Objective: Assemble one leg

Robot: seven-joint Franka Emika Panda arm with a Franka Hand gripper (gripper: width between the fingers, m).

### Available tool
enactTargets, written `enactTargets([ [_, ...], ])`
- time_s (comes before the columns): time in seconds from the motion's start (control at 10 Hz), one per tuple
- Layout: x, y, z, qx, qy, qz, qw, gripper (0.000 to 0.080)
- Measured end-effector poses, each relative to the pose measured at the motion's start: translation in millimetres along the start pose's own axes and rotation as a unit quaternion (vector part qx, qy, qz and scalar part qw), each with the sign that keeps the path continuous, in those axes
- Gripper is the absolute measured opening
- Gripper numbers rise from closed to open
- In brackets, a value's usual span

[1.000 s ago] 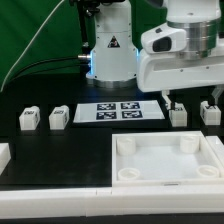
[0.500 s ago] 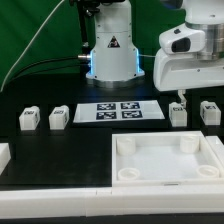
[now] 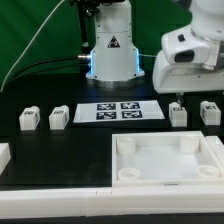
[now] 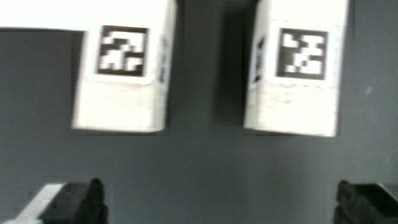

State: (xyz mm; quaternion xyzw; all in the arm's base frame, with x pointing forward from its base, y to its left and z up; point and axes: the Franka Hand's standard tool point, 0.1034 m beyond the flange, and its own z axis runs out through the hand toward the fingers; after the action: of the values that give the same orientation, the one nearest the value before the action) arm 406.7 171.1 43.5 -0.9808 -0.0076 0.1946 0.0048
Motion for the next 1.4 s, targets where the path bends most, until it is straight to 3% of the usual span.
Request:
enactTargets([
  [0.1, -13.4, -6.0, 7.0, -0.008, -0.067, 0.003, 0.998, 0.0649],
  [0.4, -20.1, -17.6, 18.4, -0.008, -0.191, 0.011, 0.982, 0.0649],
  [0.5, -13.5, -21.8, 22.3, -0.005, -0.181, 0.012, 0.983, 0.0649],
  [1.1, -17.0, -29.8, 37.5, -0.01, -0.195, 0.006, 0.981, 0.0649],
  [1.2, -21.5, -27.6, 36.2, -0.012, -0.223, -0.006, 0.975, 0.0649],
  [1.3, -18.2, -27.7, 34.6, -0.012, -0.251, -0.01, 0.968, 0.0649],
  [1.4, -11.4, -30.6, 35.6, -0.009, -0.24, -0.01, 0.971, 0.0649],
])
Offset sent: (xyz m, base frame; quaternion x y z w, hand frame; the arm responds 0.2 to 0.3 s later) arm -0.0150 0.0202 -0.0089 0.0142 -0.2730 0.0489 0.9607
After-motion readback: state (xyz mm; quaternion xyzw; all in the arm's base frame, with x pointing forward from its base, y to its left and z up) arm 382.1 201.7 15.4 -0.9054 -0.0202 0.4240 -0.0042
